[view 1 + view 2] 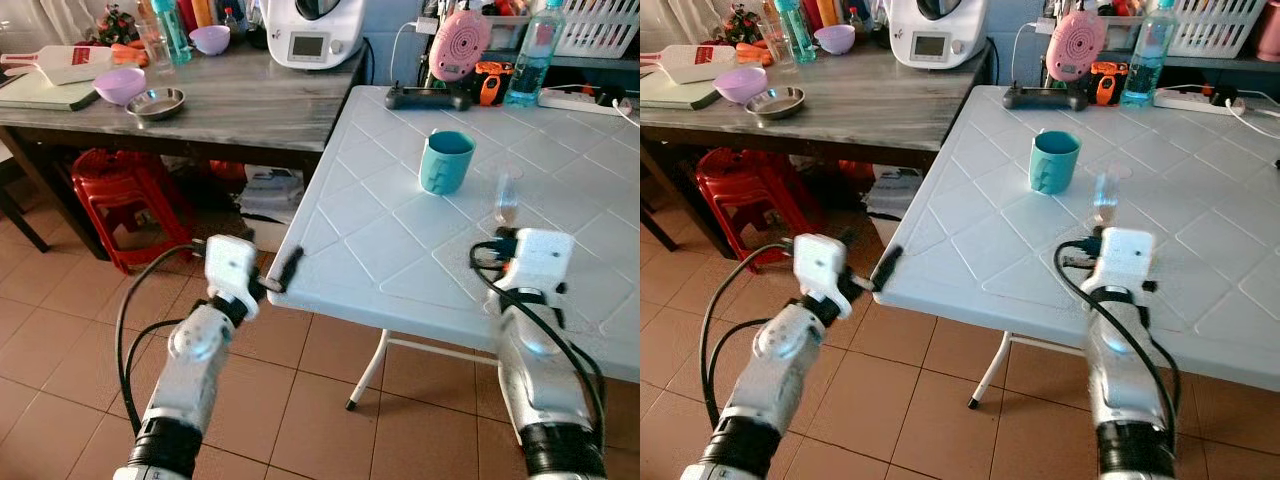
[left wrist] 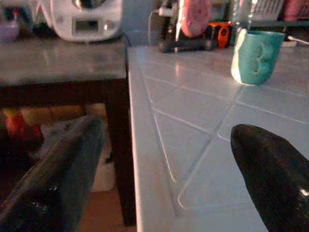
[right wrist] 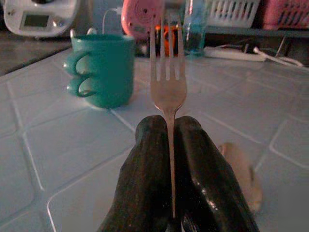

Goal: Setting the table

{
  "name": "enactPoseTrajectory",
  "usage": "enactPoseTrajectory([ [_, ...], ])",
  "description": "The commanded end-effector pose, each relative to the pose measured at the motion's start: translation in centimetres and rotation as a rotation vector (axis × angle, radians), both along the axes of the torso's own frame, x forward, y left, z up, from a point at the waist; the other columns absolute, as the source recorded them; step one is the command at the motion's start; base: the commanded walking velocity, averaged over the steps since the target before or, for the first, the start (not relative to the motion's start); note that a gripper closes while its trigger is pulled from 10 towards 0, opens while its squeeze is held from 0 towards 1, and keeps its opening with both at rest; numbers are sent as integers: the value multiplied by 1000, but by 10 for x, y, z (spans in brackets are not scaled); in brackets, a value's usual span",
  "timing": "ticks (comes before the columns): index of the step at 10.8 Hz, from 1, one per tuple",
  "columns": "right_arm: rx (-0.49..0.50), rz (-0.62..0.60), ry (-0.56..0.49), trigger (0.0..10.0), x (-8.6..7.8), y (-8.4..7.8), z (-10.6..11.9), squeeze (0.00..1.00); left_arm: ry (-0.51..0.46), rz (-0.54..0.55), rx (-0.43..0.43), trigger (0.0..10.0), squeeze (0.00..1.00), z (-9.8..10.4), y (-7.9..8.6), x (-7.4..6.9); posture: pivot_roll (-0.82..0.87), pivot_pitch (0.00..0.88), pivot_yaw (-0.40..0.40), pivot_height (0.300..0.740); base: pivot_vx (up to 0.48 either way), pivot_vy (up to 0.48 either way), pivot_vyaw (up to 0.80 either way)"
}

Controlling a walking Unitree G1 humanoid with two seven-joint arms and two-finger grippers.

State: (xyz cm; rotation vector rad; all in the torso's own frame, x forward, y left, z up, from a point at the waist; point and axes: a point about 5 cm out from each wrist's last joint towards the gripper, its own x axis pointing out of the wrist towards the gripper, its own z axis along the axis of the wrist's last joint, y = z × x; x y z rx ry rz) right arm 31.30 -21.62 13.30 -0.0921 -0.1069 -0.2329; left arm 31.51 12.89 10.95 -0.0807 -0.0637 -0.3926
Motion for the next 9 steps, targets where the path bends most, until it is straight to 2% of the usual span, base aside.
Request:
enactPoseTrajectory([
  [1, -37, 14, -54, 10000, -3, 4, 8, 0, 23, 33, -25, 10000, 0, 1, 5, 4, 42, 13, 85, 740, 0, 0, 0],
  [2, 27, -5, -39, 10000, -9, 8, 4, 0, -18, 46, -6, 10000, 0, 5, 6, 6, 40, 12, 86, 740, 0, 0, 0],
  [4, 28, 16, -36, 10000, -17, 17, -1, 0, -32, 73, -8, 10000, 0, 6, 6, 8, 37, 11, 90, 740, 0, 0, 0],
  [6, 10, 25, -49, 10000, -18, 21, 2, 0, -31, 58, -13, 10000, 0, 5, 4, 7, 31, 11, 95, 740, 0, 285, 0],
  [9, 35, 16, -49, 10000, -17, 21, 4, 0, -37, 52, -6, 10000, 0, 5, 2, 8, 34, 10, 96, 740, 0, 386, 0],
])
